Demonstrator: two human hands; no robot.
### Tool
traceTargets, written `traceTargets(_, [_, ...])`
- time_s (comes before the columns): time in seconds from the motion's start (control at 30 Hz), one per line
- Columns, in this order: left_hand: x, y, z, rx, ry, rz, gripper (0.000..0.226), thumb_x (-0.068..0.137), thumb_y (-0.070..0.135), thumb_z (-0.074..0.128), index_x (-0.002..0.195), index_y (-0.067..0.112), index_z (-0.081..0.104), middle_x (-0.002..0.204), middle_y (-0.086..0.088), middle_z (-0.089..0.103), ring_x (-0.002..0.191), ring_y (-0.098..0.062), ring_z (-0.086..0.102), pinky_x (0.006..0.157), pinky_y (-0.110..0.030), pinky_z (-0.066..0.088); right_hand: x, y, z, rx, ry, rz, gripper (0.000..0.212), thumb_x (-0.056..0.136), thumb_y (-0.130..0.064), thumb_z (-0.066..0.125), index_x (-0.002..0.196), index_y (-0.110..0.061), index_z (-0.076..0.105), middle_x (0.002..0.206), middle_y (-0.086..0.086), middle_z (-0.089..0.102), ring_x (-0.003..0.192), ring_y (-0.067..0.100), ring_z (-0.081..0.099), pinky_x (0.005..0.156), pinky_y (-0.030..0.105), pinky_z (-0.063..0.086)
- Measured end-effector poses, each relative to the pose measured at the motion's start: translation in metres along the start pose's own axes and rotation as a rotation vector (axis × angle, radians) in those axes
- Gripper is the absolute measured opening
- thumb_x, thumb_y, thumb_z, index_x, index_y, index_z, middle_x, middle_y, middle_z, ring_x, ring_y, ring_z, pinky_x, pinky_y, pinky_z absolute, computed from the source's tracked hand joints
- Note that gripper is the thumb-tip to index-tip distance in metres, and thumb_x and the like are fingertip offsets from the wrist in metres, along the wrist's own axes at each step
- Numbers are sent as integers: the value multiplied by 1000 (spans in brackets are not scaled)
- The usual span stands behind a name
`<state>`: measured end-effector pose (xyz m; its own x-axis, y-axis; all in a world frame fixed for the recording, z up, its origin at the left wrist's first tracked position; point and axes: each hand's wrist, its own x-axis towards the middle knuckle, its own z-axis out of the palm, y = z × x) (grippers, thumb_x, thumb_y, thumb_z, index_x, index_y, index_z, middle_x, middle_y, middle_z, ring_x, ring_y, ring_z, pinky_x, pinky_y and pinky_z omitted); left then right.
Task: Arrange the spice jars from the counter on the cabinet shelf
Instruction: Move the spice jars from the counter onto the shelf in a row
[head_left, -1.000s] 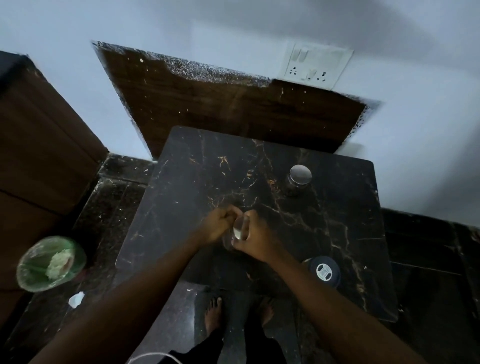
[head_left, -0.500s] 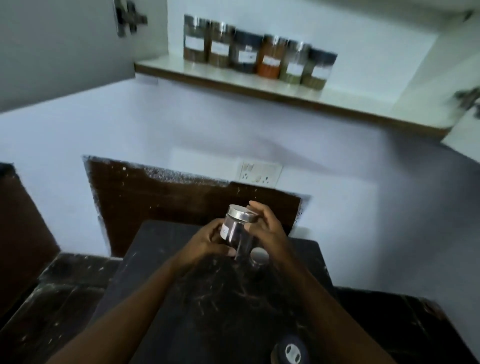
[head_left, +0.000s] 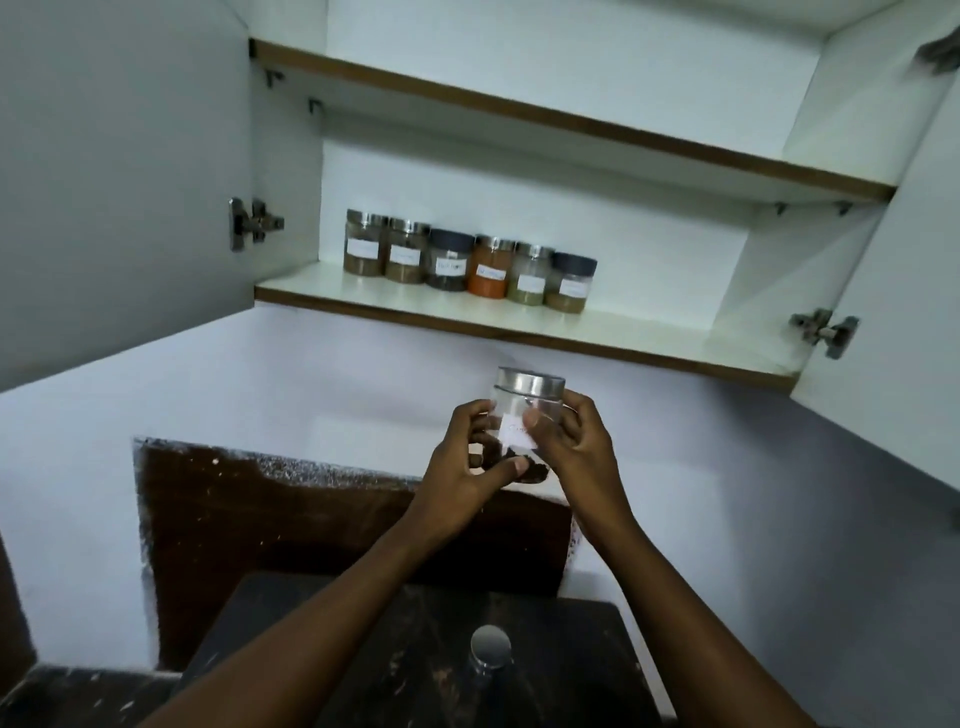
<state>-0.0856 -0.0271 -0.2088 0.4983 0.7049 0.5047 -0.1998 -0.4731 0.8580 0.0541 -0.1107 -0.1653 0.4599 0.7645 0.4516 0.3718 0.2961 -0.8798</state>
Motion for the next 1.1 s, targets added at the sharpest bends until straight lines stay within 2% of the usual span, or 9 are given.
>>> traceTargets(0.07, [25,18,15,35,35,58,70,80,43,77,140,35,41,130,16,59,116,9,58,88,-12,54,20,-13,-12,13,19,-63,45,94,-54,62,134,-34,54,124,-6,71,109,11,71,78,27,61])
traceTargets(0.27, [120,65,51,171,85,165,67,82,30,78,142,24,48,132,8,51,113,-2,59,87,-11,53,97,-40,-58,-13,58,-205,43,100,-40,58,143,-36,51,130,-7,67,115,10,67,82,29,61])
traceTargets(0.4, [185,84,73,229,64,131,48,74,19,79,113,33,57,104,22,64,95,16,63,70,2,47,168,-42,-93,-56,77,-184,54,95,-32,68,144,-33,48,133,-3,64,118,13,65,92,34,59])
traceTargets(0.53, [252,81,98,334,42,-101,27,76,7,70,102,4,66,108,-12,74,93,-23,68,63,-22,46,234,-19,-116,-4,-9,16,65,89,-9,73,146,-22,45,132,11,62,118,26,65,97,42,56])
traceTargets(0.63, [289,70,124,369,48,-231,25,77,3,69,99,-8,66,104,-23,70,92,-32,68,58,-27,44,269,7,-135,-5,-36,141,69,87,-6,75,148,-15,42,133,17,63,120,32,65,102,50,54])
traceTargets(0.73, [312,48,147,432,119,-190,33,80,3,65,109,-13,66,113,-29,68,108,-39,66,72,-40,53,285,34,-146,-35,-6,153,70,84,-9,80,144,-9,45,136,15,60,121,30,63,93,40,59])
traceTargets(0.83, [328,24,163,436,190,-153,32,84,3,62,114,-6,66,116,-21,65,114,-34,63,79,-31,47,303,50,-155,-138,3,127,75,82,-11,81,147,-9,44,140,12,56,122,25,61,84,25,55])
traceTargets(1.0, [359,0,174,463,114,-133,38,82,5,70,118,-3,68,122,-17,70,117,-31,65,99,-36,54,334,63,-168,-278,-6,165,79,82,-15,80,150,-7,42,145,12,55,125,27,60,98,30,52])
traceTargets(1.1, [376,-10,183,508,108,-85,35,82,9,74,114,-4,70,117,-16,72,113,-30,67,83,-25,46,347,73,-169,-311,43,142,76,83,-15,75,151,-8,41,146,14,56,127,29,59,106,37,50])
